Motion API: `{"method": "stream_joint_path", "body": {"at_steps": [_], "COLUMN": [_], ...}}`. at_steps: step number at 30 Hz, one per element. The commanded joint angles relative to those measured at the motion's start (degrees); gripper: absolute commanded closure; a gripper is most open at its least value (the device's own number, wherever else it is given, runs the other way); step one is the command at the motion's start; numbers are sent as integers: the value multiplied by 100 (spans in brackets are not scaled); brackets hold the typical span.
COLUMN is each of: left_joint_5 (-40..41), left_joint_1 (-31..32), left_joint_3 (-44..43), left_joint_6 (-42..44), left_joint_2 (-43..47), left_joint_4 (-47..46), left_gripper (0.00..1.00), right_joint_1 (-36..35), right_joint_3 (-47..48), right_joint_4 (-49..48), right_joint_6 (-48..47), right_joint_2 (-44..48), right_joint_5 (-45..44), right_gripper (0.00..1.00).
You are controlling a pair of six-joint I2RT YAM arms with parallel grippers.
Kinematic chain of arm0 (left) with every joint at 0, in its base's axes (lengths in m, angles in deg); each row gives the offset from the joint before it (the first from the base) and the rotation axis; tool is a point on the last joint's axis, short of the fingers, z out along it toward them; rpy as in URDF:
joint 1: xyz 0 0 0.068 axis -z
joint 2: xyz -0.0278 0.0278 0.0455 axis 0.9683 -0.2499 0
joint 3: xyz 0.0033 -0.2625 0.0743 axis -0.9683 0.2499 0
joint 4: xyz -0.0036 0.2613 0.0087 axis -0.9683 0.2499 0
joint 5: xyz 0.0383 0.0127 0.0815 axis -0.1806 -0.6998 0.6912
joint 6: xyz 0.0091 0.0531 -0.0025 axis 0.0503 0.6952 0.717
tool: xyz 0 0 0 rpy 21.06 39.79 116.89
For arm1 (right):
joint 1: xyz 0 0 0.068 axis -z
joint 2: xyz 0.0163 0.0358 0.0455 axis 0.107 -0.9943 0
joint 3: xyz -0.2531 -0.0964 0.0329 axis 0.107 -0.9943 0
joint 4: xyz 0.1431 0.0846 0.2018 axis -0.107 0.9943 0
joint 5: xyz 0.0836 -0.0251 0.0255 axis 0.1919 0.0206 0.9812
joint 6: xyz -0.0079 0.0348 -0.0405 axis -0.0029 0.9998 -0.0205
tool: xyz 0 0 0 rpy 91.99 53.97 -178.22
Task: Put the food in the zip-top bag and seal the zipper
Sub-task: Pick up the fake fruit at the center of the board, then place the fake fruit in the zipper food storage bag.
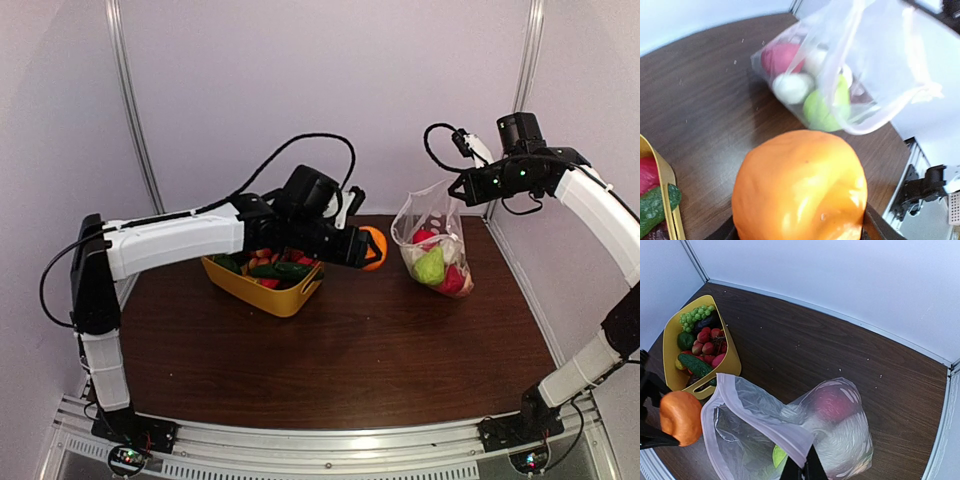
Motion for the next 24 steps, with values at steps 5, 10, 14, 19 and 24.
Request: {"method": "stream_joint_path", "body": {"at_steps": [5, 10, 14, 19, 24], "left_joint_5": [-477, -732, -829, -720, -522], "left_joint_1": [52, 82, 100, 124, 125], "left_joint_3": [-127, -1082, -1972, -2561, -2766], "left_joint_6": [275, 238, 245, 195, 122], "left_joint_2": [371, -323, -976, -1530, -1713], "left_joint_4": [-1191, -1113, -826, -527, -286], "left_gripper": [50, 50, 49, 46, 31], "right_joint_1": [11, -10, -47, -147, -242], "right_joint_3": [-48, 14, 40, 31, 46], "right_joint_4": [-76, -12, 52, 143, 167], "right_joint_6": [58, 62, 51, -11, -35], "right_joint_2": [-56, -7, 41, 85, 121], "right_joint_5": [329, 473, 670, 960, 1178], "right_gripper": [100, 100, 100, 100, 100]}}
